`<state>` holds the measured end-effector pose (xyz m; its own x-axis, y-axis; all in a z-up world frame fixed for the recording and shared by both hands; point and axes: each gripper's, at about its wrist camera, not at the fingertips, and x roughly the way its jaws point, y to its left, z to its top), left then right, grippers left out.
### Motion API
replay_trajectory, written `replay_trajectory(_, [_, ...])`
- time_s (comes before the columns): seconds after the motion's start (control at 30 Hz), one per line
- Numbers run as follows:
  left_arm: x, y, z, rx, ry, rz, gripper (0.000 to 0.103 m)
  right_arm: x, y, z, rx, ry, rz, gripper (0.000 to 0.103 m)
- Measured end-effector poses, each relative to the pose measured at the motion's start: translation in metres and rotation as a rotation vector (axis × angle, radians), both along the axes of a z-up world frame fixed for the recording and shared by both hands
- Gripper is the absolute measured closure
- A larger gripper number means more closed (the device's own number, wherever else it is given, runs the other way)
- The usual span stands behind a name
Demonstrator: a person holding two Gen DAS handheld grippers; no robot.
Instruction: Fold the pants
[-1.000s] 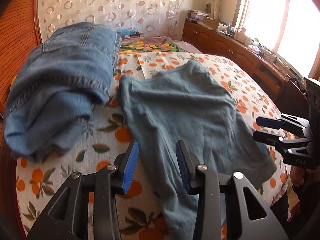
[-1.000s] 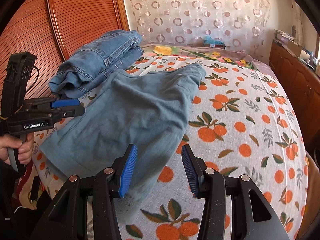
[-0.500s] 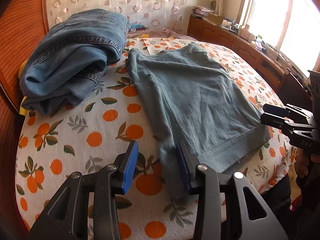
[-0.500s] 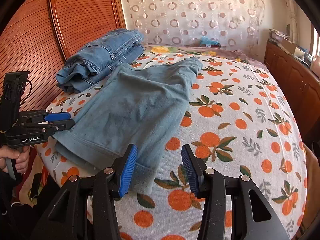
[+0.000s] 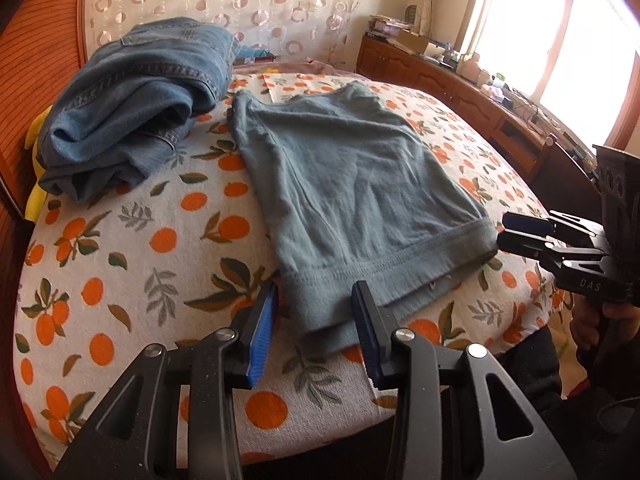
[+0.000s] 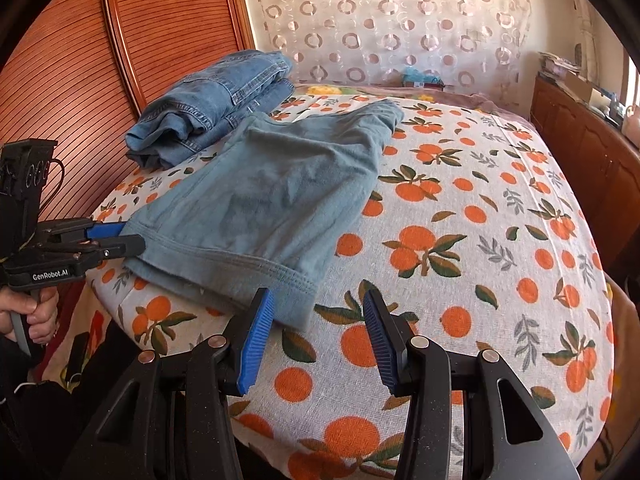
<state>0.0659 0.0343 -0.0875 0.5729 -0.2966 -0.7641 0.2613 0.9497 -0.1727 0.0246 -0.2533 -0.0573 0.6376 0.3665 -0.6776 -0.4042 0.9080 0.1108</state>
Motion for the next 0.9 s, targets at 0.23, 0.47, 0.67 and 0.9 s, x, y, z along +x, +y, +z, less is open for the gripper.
replay_trajectory(0.23, [-0.007, -0.001, 0.004, -0.028, -0.023, -0.005, 0.077, 0.000, 0.007, -0.002, 0.001, 0.008, 0.027, 0.055])
replay_trajectory(0.47, [-0.014, -0.007, 0.018, -0.036, -0.078, -0.023, 0.089, 0.001, 0.010, -0.008, -0.003, 0.025, 0.037, 0.055])
replay_trajectory(0.67, [-0.020, -0.010, 0.032, -0.052, -0.102, -0.026, 0.089, 0.002, 0.011, -0.013, -0.004, 0.035, 0.040, 0.055])
replay_trajectory(0.9, [-0.016, -0.007, 0.022, -0.021, -0.045, 0.003, 0.083, 0.002, 0.011, -0.014, -0.002, 0.035, 0.037, 0.055])
